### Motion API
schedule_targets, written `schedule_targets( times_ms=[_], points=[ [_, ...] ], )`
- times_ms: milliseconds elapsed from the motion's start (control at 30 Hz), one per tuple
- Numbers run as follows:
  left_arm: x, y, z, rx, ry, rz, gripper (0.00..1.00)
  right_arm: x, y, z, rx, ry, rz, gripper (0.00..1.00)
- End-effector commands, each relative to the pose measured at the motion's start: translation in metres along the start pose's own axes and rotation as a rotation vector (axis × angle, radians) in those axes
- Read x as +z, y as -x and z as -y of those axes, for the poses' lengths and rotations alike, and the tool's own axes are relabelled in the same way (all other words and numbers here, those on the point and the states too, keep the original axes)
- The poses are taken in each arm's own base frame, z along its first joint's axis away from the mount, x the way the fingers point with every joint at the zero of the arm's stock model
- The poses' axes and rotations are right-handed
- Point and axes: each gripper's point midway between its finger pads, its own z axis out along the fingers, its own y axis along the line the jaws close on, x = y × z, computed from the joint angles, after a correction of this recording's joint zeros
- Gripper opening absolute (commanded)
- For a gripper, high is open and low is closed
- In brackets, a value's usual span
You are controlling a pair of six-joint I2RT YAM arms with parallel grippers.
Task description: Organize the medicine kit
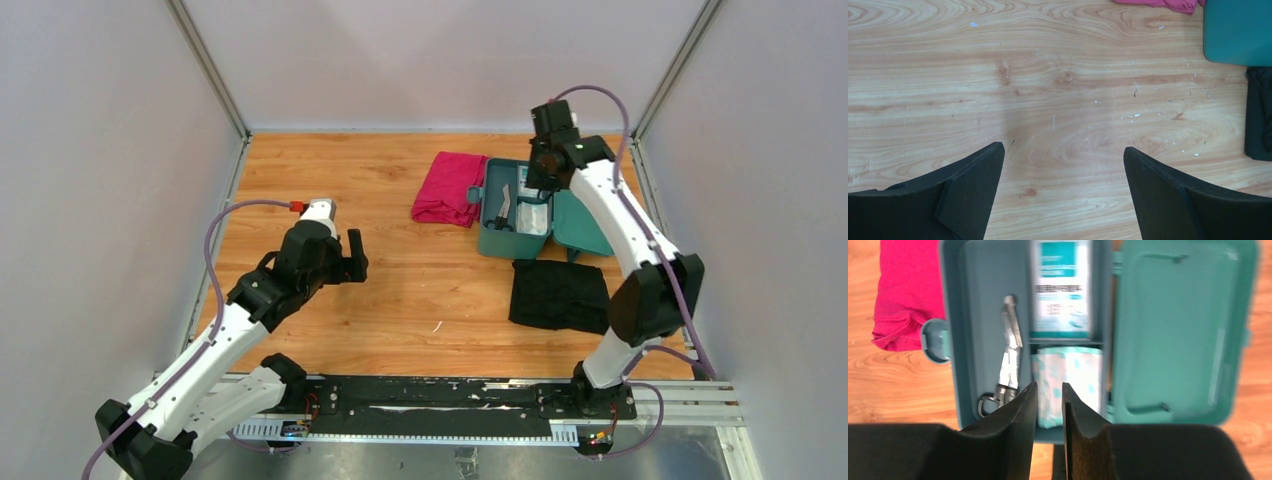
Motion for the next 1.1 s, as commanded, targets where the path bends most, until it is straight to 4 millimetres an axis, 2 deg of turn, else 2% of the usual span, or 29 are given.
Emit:
schedule_targets(
  times_ms=[0,133,167,233,267,367,433,500,600,733,900,1067],
  points=[
    [0.005,0.012,0.016,-0.018,-0.053,0.006,0.95,-0.040,0.011,0.057,0.125,-0.050,0.094,0.30],
    [0.016,0.033,0.039,-0.034,-0.109,0.017,0.95,-0.058,0.007,0.117,0.297,-0.100,0.177,0.30],
    [0.021,0.040,0.045,-0.046,-0.117,0.026,0.95,-0.062,0.005,0.137,0.353,-0.128,0.201,0.31],
    [0.035,0.055,0.061,-0.073,-0.147,0.037,0.95,-0.066,-0.010,0.170,0.464,-0.166,0.218,0.32],
    [0.039,0.062,0.070,-0.086,-0.170,0.040,0.95,-0.067,-0.012,0.179,0.504,-0.176,0.231,0.32],
    [0.064,0.077,0.104,-0.101,-0.253,-0.002,0.92,-0.065,-0.039,0.220,0.643,-0.240,0.228,0.34],
    [0.074,0.093,0.120,-0.102,-0.285,-0.004,0.91,-0.060,-0.059,0.241,0.706,-0.289,0.204,0.35],
    [0.093,0.102,0.130,-0.104,-0.275,-0.020,0.90,-0.052,-0.077,0.256,0.774,-0.310,0.172,0.35],
    [0.113,0.120,0.144,-0.096,-0.275,-0.016,0.90,-0.034,-0.102,0.261,0.858,-0.273,0.121,0.35],
    [0.140,0.133,0.159,-0.067,-0.273,-0.032,0.90,-0.006,-0.131,0.258,0.930,-0.226,0.044,0.35],
    [0.172,0.117,0.180,-0.028,-0.304,-0.097,0.90,0.017,-0.164,0.254,0.990,-0.179,-0.050,0.35],
    [0.188,0.103,0.207,0.040,-0.335,-0.123,0.91,0.028,-0.186,0.243,1.041,-0.098,-0.100,0.34]
  ],
)
